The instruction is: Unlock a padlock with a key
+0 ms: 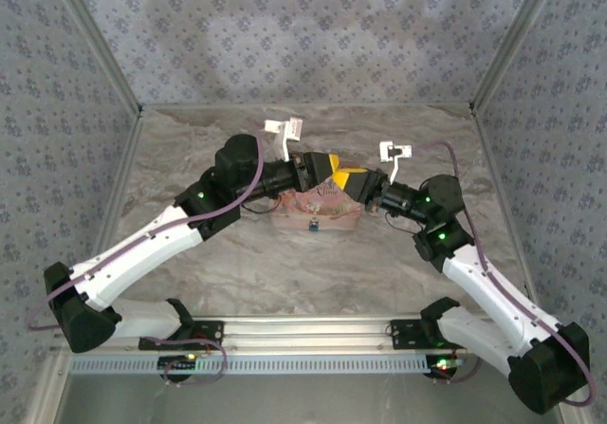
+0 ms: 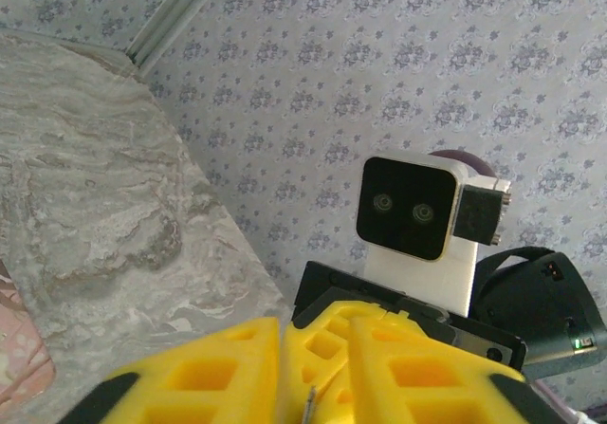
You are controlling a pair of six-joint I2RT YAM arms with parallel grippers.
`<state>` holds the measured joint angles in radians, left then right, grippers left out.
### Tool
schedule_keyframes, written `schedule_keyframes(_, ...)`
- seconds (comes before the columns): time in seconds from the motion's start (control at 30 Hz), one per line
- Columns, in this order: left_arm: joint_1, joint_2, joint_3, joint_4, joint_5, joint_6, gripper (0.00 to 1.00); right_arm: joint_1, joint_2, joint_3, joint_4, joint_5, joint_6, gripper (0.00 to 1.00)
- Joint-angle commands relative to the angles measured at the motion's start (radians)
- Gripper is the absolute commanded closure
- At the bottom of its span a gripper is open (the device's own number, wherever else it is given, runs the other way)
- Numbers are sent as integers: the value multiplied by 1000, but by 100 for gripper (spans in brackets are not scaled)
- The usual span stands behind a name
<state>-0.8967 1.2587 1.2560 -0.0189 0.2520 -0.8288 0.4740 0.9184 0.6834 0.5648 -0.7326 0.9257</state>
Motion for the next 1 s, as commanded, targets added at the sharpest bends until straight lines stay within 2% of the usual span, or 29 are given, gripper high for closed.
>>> schedule_keyframes(0.0, 5, -10, 29, 7, 29, 14, 81, -14, 4, 39, -25, -40, -12, 100)
schedule_keyframes(0.1, 5, -9, 29, 1, 32, 16, 87, -24, 8, 45, -35, -54, -7, 100)
schedule_keyframes(0.2, 6, -11, 31, -11, 32, 19, 100, -39, 12, 43, -25, -65, 12, 100)
schedule_keyframes(0.33, 7, -10, 26, -13, 39, 19, 100, -64, 10, 42, -13, -62, 36, 100)
schedule_keyframes(0.37, 6, -10, 23, -12, 33, 13, 100, -68, 7, 42, -12, -58, 41, 97)
schedule_keyframes(0.4, 6, -13, 19, -9, 22, 7, 100, -72, 4, 41, -15, -49, 45, 88)
schedule_keyframes(0.47, 7, -23, -1, 8, -14, -11, 100, -77, -15, 21, 11, -12, 58, 62)
schedule_keyframes(0.5, 6, -27, -12, 20, -30, -20, 100, -76, -27, 6, 29, 15, 64, 55)
schedule_keyframes(0.6, 7, -33, -49, 88, -48, -57, 100, -64, -59, -39, 85, 94, 76, 49)
schedule_keyframes(0.77, 7, -21, -75, 159, -45, -97, 100, -28, -66, -66, 148, 179, 82, 45)
schedule_keyframes(0.97, 7, -29, -104, 211, -51, -125, 100, 10, -26, -49, 144, 196, 59, 43)
